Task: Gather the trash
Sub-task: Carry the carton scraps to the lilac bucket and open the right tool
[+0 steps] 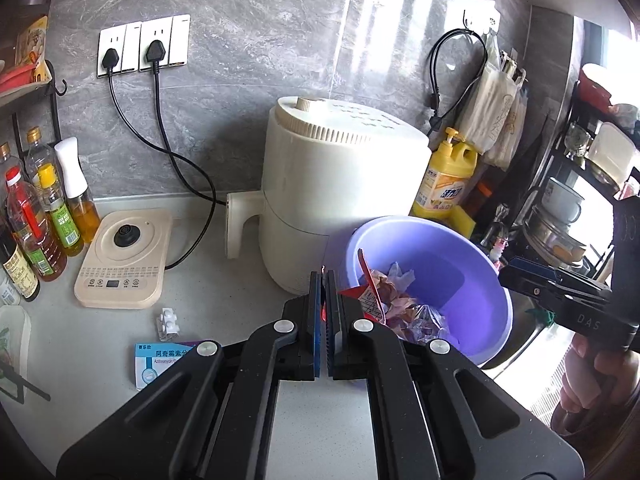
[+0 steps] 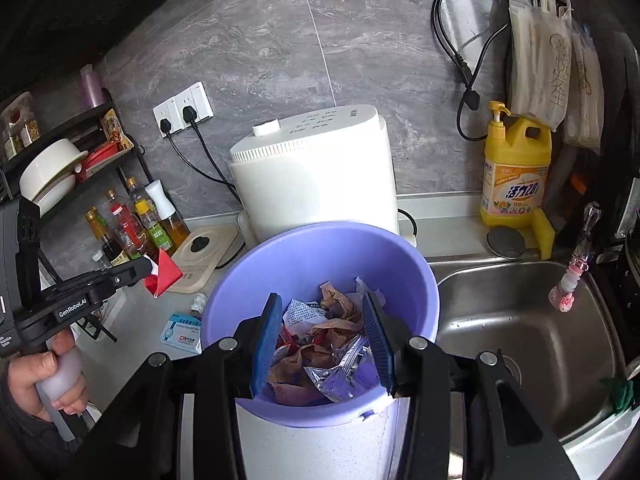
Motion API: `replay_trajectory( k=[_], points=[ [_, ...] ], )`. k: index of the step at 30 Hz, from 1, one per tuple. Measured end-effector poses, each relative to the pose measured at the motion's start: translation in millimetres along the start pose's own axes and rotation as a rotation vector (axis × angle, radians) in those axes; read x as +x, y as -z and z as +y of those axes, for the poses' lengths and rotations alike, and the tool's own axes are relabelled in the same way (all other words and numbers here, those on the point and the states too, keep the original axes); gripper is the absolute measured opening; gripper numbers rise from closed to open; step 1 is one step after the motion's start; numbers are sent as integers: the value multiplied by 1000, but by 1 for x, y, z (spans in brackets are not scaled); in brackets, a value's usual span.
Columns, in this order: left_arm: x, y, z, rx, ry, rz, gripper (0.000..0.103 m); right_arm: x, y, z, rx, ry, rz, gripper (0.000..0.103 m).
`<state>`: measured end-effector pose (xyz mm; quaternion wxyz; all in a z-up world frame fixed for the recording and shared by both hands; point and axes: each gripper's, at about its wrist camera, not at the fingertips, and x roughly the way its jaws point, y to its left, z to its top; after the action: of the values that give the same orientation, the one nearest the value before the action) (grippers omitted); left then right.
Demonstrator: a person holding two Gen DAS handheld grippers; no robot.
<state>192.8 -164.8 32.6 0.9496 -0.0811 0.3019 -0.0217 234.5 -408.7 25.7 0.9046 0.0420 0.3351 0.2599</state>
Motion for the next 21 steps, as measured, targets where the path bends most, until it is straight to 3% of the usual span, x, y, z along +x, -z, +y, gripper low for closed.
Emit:
replay_trajectory(
  k=[13,15,18,21],
  points=[
    [42,-9,-77,39,97,21,6,-45,14,-65,32,66,-18,42],
    [45,-9,-84,38,87,24,29,-48,15,-72,38,70,-19,43],
    [41,-7,-84,17,90,7,54,-50,15,-78,49,54,-17,45],
    [35,-3,-79,24,54,8,63,-47,14,-74,41,35,-18,45]
  ],
)
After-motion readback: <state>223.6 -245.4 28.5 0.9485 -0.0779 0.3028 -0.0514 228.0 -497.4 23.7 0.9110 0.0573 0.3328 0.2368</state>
